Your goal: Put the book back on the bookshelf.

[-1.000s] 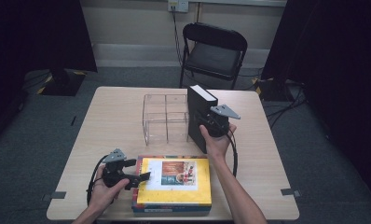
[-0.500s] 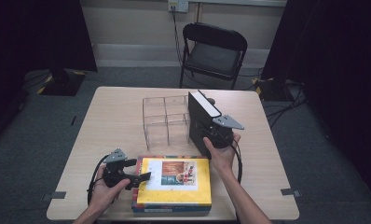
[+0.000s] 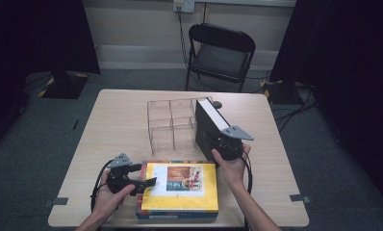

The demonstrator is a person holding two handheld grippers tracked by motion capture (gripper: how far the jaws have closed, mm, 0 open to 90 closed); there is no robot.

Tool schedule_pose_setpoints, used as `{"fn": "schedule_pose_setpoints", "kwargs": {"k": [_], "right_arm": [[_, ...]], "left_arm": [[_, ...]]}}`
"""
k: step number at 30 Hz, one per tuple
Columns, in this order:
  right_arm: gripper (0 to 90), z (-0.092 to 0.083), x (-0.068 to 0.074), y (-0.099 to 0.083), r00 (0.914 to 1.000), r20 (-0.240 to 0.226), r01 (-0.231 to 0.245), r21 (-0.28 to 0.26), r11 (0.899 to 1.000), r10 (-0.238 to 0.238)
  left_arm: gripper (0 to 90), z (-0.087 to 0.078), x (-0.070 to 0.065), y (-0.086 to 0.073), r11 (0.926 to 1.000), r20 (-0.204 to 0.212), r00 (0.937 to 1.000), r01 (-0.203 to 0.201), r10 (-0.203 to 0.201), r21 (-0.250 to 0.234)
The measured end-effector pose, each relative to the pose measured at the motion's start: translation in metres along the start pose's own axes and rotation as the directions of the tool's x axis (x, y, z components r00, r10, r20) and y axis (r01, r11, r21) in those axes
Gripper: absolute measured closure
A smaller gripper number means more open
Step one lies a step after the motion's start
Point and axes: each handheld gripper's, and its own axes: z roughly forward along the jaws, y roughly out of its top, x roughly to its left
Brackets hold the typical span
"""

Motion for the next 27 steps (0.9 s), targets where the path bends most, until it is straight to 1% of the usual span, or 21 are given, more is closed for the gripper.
{"fn": "schedule_pose_setpoints", "kwargs": {"k": [9,11,13,17,19,21,24,25,26,27], "right_arm": [[50.8,-0.007,0.001,-0.002,1.0,0.002,0.004,0.013,1.0,-0.004],[50.5,-0.01,0.001,-0.002,1.0,0.0,-0.004,0.012,1.0,0.004],[50.2,-0.013,0.001,0.001,1.0,-0.001,0.005,0.017,1.0,-0.005],[48.8,-0.021,0.0,0.009,0.9998,-0.017,-0.007,0.006,1.0,0.007],[48.4,-0.025,0.0,0.014,0.9998,-0.019,-0.002,0.004,1.0,0.002],[47.8,-0.028,0.0,0.02,0.9997,-0.023,-0.006,0.014,1.0,0.007],[48.6,-0.03,0.0,0.026,0.9997,-0.024,-0.002,0.05,0.999,0.003],[48.6,-0.03,0.0,0.026,0.9997,-0.024,-0.002,0.05,0.999,0.003],[48.6,-0.031,-0.001,0.032,0.9995,-0.03,-0.009,0.081,0.997,0.011],[48.6,-0.031,-0.001,0.034,0.9995,-0.028,-0.01,0.098,0.995,0.013]], "left_arm": [[9.6,0.0,0.0,0.0,1.0,0.001,1.0,0.003,-0.003,0.002],[9.6,0.0,0.0,0.0,1.0,0.001,1.0,0.002,-0.002,0.002],[9.5,0.0,0.0,0.0,1.0,0.001,1.0,0.001,-0.001,0.003],[9.6,0.0,0.0,0.0,1.0,0.001,1.0,0.002,-0.002,0.002],[9.5,0.0,0.0,0.0,1.0,0.002,1.0,0.006,-0.006,0.0],[9.5,0.0,0.001,0.0,1.0,0.003,1.0,0.005,-0.005,0.0],[9.5,0.0,0.0,0.0,1.0,0.002,1.0,0.004,-0.004,0.001],[9.5,0.0,0.0,0.0,1.0,0.002,1.0,0.004,-0.004,0.001],[9.5,0.0,0.001,0.0,1.0,0.003,1.0,0.006,-0.006,0.0],[9.4,0.0,0.001,0.0,1.0,0.003,1.0,0.008,-0.008,0.0]]}}
